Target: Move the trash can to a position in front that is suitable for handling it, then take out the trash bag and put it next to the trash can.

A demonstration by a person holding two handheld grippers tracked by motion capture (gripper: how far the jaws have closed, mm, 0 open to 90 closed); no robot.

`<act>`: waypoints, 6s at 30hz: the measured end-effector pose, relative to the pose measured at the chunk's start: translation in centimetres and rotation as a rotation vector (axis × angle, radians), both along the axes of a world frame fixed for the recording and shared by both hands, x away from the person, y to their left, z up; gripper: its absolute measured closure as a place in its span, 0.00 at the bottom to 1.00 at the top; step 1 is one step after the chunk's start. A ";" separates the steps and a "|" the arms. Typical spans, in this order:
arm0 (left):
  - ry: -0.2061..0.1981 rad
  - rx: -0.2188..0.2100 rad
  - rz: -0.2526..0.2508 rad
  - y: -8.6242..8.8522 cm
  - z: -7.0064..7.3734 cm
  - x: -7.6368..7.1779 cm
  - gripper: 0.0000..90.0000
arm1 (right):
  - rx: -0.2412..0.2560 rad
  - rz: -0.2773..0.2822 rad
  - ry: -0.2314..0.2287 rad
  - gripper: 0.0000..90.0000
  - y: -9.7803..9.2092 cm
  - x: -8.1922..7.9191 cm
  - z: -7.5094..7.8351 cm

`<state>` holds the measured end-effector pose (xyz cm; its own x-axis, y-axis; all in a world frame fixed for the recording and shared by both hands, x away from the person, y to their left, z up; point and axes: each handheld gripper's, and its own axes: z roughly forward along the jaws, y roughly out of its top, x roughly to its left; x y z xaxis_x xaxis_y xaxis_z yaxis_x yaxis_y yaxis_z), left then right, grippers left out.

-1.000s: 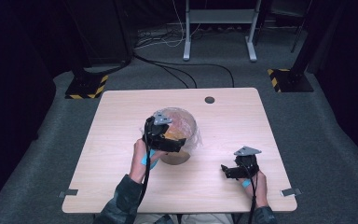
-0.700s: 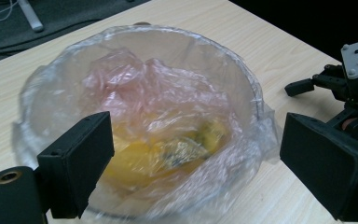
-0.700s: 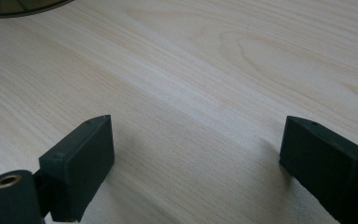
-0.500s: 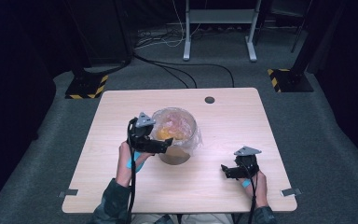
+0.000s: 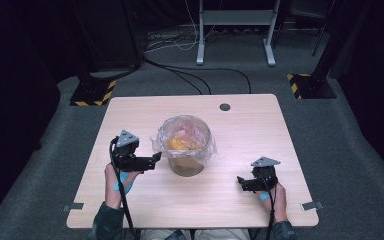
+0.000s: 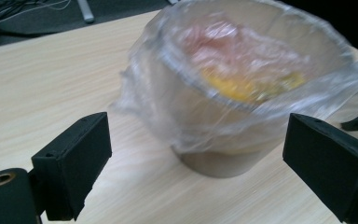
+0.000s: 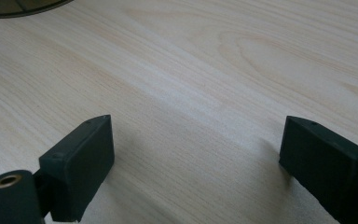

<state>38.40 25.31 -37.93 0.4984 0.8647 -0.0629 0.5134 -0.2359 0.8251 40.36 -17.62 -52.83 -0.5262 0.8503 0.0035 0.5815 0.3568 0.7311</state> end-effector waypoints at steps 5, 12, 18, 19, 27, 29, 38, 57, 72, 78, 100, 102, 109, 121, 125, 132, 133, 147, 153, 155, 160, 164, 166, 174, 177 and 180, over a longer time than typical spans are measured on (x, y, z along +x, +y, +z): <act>0.023 -0.015 0.050 2.0 -1.8 -0.6 0.08 | 0.000 0.000 0.000 0.10 0.0 0.0 0.0; 0.052 -0.036 0.095 3.4 -3.8 -0.9 0.07 | 0.000 0.000 0.000 0.10 0.0 0.0 0.0; 0.082 -0.038 0.102 3.8 -4.9 -0.8 0.07 | 0.000 -0.001 -0.001 0.10 0.0 0.0 0.0; 0.081 -0.039 0.103 3.8 -5.1 -0.8 0.07 | 0.000 -0.001 -0.001 0.10 0.0 0.0 0.0; 0.097 -0.061 0.115 4.4 -6.1 -1.0 0.06 | 0.000 -0.007 -0.001 0.10 0.0 0.0 0.0; 0.104 -0.067 0.118 4.5 -6.6 -1.0 0.06 | -0.001 -0.008 -0.002 0.10 0.0 0.0 0.0; 0.123 -0.076 0.087 4.2 -8.4 -0.5 0.06 | 0.000 -0.014 -0.004 0.11 0.0 -0.1 0.0; 0.057 -0.091 -0.043 2.4 -7.9 1.0 0.07 | 0.057 0.086 -0.065 0.17 6.8 -1.2 2.9; 0.004 -0.077 -0.078 1.3 -6.4 2.0 0.20 | 0.081 0.155 -0.136 0.22 11.3 -0.8 7.3; -0.014 -0.015 -0.069 0.6 -6.0 2.2 0.31 | 0.056 0.155 -0.137 0.49 12.0 -0.5 7.8; -0.088 0.061 -0.094 -0.7 -4.5 2.0 0.95 | 0.034 0.198 -0.213 0.98 12.3 -1.1 9.2; -0.097 0.060 -0.088 -0.7 -4.3 2.0 0.97 | 0.041 0.194 -0.219 0.98 12.1 -1.1 9.4; -0.139 0.046 -0.082 -0.3 -3.5 1.7 0.99 | 0.040 0.167 -0.239 0.85 11.6 -1.0 9.8; -0.185 0.051 -0.086 -0.7 -1.8 1.4 0.99 | 0.023 0.165 -0.272 0.99 11.4 -0.8 11.1; -0.189 0.047 -0.091 -0.8 -1.5 1.4 0.99 | 0.018 0.165 -0.283 0.99 11.3 -0.7 11.7; -0.197 0.041 -0.101 -1.0 -0.7 1.7 0.99 | 0.002 0.174 -0.296 0.99 11.4 -0.5 12.6; -0.197 0.044 -0.102 -1.0 -0.6 1.8 0.99 | -0.005 0.178 -0.297 0.99 11.4 -0.5 12.8; -0.195 0.015 -0.134 -2.0 0.4 2.4 0.99 | -0.017 0.208 -0.340 0.99 12.5 -0.2 15.3; -0.194 0.018 -0.139 -2.2 0.3 2.5 0.99 | -0.019 0.216 -0.339 0.99 12.9 -0.1 15.2; -0.190 0.018 -0.135 -2.1 0.3 2.5 0.99 | -0.018 0.216 -0.338 0.99 12.9 -0.1 15.3; -0.181 -0.012 -0.143 -2.2 0.3 2.6 0.99 | -0.001 0.221 -0.329 1.00 13.0 0.0 15.6; -0.175 -0.027 -0.154 -2.4 0.4 2.8 0.99 | 0.033 0.233 -0.320 1.00 13.2 0.2 16.1; -0.179 -0.027 -0.159 -2.6 0.4 2.8 0.99 | 0.032 0.239 -0.321 1.00 13.5 0.2 16.3; -0.186 -0.043 -0.179 -3.1 0.8 2.8 0.99 | 0.043 0.252 -0.318 1.00 13.8 0.4 16.7; -0.185 -0.055 -0.189 -3.5 1.0 2.9 0.99 | 0.048 0.258 -0.321 1.00 14.0 0.4 17.1; -0.190 -0.067 -0.214 -4.2 1.3 2.8 0.99 | 0.063 0.275 -0.325 1.00 14.5 0.4 17.9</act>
<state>41.17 21.08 -36.60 0.6774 0.7356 -0.0046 0.2929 -0.2639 0.9190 40.79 -3.16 -34.90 -0.7154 0.6819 -0.1524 0.2068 0.4149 0.8861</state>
